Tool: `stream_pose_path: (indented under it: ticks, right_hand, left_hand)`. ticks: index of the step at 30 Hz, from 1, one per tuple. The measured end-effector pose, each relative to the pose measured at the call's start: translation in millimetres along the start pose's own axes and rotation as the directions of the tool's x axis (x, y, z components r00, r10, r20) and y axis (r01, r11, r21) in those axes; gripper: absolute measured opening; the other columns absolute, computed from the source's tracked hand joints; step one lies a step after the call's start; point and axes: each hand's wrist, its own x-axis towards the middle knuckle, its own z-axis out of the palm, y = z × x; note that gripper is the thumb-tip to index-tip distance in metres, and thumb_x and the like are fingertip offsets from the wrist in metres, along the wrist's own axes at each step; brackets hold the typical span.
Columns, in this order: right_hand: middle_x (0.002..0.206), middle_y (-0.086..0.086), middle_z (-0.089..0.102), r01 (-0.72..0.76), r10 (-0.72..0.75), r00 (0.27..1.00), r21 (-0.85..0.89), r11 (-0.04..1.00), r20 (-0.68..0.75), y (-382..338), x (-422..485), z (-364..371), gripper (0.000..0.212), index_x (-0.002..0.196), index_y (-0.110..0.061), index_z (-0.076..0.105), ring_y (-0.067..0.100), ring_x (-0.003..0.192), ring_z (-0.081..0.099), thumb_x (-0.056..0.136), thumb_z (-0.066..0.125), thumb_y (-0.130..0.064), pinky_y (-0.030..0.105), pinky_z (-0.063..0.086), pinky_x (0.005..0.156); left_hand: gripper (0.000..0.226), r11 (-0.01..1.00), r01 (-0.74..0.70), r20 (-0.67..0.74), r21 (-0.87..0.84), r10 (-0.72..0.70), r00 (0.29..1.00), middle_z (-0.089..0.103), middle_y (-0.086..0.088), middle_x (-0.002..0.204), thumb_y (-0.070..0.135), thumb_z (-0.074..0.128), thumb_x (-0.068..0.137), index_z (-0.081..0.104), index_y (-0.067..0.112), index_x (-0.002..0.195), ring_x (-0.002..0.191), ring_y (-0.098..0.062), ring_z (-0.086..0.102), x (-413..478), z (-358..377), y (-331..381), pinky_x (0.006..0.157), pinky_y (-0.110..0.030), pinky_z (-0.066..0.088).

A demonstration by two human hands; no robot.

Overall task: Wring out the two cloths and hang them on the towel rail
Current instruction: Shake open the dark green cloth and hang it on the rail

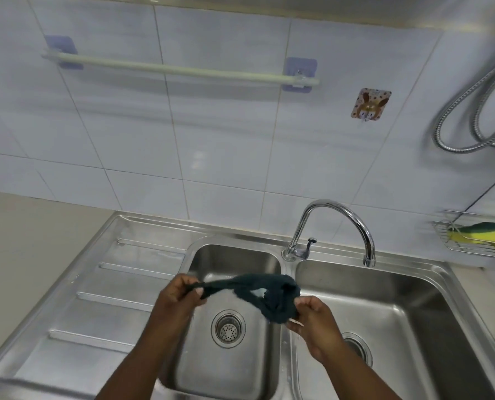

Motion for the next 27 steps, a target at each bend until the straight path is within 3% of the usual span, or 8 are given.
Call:
stream_pose_path:
  ticks: [4,8,12,14,17,21,24,27]
  right_hand:
    - [0.091,0.027,0.067,-0.039,0.05,0.998,-0.266,0.963,0.035,7,-1,-9,0.017,0.078,-0.008,0.057,0.032,0.077,0.064,0.094,0.051,-0.007,0.048,0.059,0.074]
    - [0.084,0.002,0.064,0.185,-0.106,0.981,-0.615,0.767,0.163,3,-12,-12,0.02,0.074,-0.022,0.056,0.015,0.076,0.058,0.091,0.059,-0.012,0.027,0.049,0.072]
    - [0.089,-0.008,0.063,0.355,-0.174,0.935,-0.78,0.515,0.31,-12,-27,-7,0.03,0.071,-0.034,0.053,0.004,0.083,0.057,0.082,0.064,-0.008,0.02,0.048,0.073]
    - [0.097,-0.006,0.064,0.437,-0.247,0.9,-0.733,0.521,0.36,-27,-38,6,0.031,0.08,-0.037,0.055,0.005,0.089,0.059,0.081,0.065,-0.007,0.022,0.05,0.076]
    - [0.096,-0.005,0.069,0.505,-0.377,0.86,-0.475,0.72,0.342,-62,-66,41,0.018,0.092,-0.033,0.064,0.01,0.088,0.066,0.078,0.073,-0.026,0.034,0.058,0.08]
    - [0.082,-0.014,0.066,0.684,-0.603,0.729,-0.385,0.62,0.324,-97,-89,65,0.011,0.082,-0.034,0.066,0.01,0.072,0.063,0.079,0.074,-0.027,0.028,0.056,0.062]
    - [0.07,-0.011,0.065,0.691,-0.629,0.721,-0.371,0.621,0.291,-112,-90,62,0.023,0.075,-0.038,0.069,0.008,0.055,0.06,0.086,0.069,-0.018,0.035,0.055,0.058]
    - [0.07,-0.008,0.071,0.705,-0.651,0.706,-0.366,0.608,0.278,-122,-91,58,0.025,0.081,-0.036,0.073,0.011,0.06,0.065,0.085,0.07,-0.012,0.029,0.054,0.063]
  left_hand:
    - [0.028,0.996,-0.034,-0.056,-0.08,0.029,0.998,0.068,-0.018,0.088,0.001,0.054,0.094,0.06,0.024,0.078,0.091,-0.043,0.065,7,-14,24,0.089,-0.053,0.054]
    - [0.018,0.984,-0.132,-0.089,-0.116,0.122,0.989,0.064,-0.018,0.093,-0.004,0.046,0.095,0.056,0.009,0.088,0.089,-0.03,0.068,6,-9,56,0.07,-0.019,0.058]
    - [0.02,0.957,-0.283,0.064,-0.055,0.287,0.956,0.067,0.0,0.08,-0.01,0.047,0.092,0.059,0.006,0.089,0.077,-0.011,0.067,-7,6,88,0.072,-0.019,0.055]
    - [0.02,0.939,-0.344,0.16,0.006,0.339,0.927,0.068,-0.003,0.08,-0.011,0.05,0.09,0.061,0.006,0.089,0.076,-0.011,0.067,-15,17,100,0.07,-0.016,0.053]
    - [0.023,0.827,-0.52,0.286,0.216,0.455,0.843,0.068,0.001,0.082,-0.002,0.056,0.09,0.062,0.02,0.087,0.074,-0.012,0.065,-20,34,111,0.068,-0.018,0.051]
    - [0.014,0.662,-0.639,0.4,0.392,0.503,0.766,0.064,0.009,0.078,0.018,0.05,0.095,0.056,0.029,0.088,0.074,-0.008,0.061,-19,46,121,0.068,-0.03,0.052]
    - [0.016,0.66,-0.654,0.386,0.369,0.532,0.754,0.061,0.008,0.073,0.015,0.051,0.095,0.056,0.027,0.086,0.071,-0.009,0.057,-15,42,131,0.062,-0.021,0.045]
    - [0.018,0.659,-0.667,0.375,0.347,0.555,0.743,0.058,0.013,0.073,0.01,0.051,0.095,0.056,0.026,0.088,0.071,-0.006,0.055,-14,39,132,0.06,-0.013,0.039]
